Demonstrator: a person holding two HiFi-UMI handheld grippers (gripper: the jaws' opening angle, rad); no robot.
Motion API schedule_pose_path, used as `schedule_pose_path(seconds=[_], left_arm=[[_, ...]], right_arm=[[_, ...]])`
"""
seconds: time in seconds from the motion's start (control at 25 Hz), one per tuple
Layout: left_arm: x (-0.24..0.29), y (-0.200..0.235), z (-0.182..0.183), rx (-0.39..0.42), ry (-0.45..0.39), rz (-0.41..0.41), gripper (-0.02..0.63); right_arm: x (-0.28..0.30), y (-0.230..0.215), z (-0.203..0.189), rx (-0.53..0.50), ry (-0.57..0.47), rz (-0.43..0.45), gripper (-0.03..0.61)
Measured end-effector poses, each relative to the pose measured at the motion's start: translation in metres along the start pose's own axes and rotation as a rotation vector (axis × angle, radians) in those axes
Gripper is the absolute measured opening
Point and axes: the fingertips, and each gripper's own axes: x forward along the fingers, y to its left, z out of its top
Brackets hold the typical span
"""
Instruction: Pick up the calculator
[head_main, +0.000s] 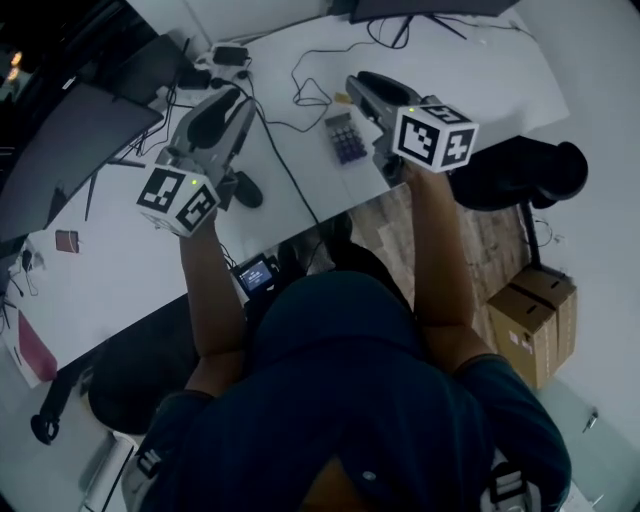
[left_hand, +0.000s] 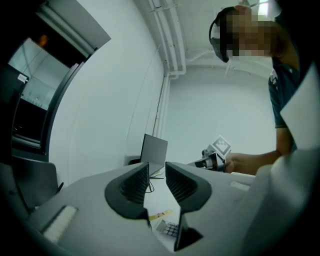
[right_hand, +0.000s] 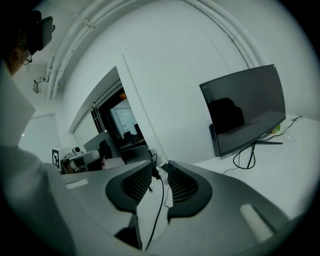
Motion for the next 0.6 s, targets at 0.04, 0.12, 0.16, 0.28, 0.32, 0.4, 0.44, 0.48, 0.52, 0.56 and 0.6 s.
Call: schedule_pose_path(seconds=[0.04,0.12,0.16,0.28,0.32,0.4,0.44,0.48,0.52,0.56,0.6], left_arm=[[0.002,0.000,-0.004,-0.002,0.006,0.006,0.100],[0.007,0.000,-0.009,-0.015,0.012,0.022,0.100],[0.009,0.000,-0.011,-0.021,0.014,0.029,0.100],[0.015,0.001,-0.017,-0.032,0.020,0.043,0.100],[0.017,0.001,-0.019,-0.035,0.022,0.047,0.100],[0.019,0.003,-0.025,-0.044,0.028,0.057,0.100],[0.020,0.004,-0.028,-0.049,0.031,0.062,0.100],[0.020,0.006,-0.032,-0.054,0.035,0.067,0.100],[0.020,0.007,-0.036,-0.059,0.040,0.072,0.100],[0.020,0.009,-0.040,-0.064,0.045,0.078,0.100],[0.019,0.011,-0.044,-0.070,0.049,0.083,0.100]], right_arm=[[0.004,-0.005,-0.005,0.003,0.014,0.001,0.083],[0.011,-0.016,-0.014,0.004,0.044,0.000,0.083],[0.015,-0.021,-0.019,0.005,0.060,-0.002,0.083],[0.024,-0.036,-0.036,0.015,0.105,-0.008,0.083],[0.027,-0.040,-0.042,0.018,0.120,-0.010,0.084],[0.033,-0.049,-0.055,0.026,0.151,-0.015,0.085],[0.037,-0.053,-0.062,0.031,0.166,-0.018,0.086],[0.040,-0.057,-0.070,0.037,0.181,-0.021,0.087],[0.043,-0.060,-0.077,0.044,0.196,-0.025,0.094],[0.046,-0.064,-0.085,0.050,0.211,-0.028,0.100],[0.049,-0.068,-0.093,0.057,0.226,-0.033,0.105]])
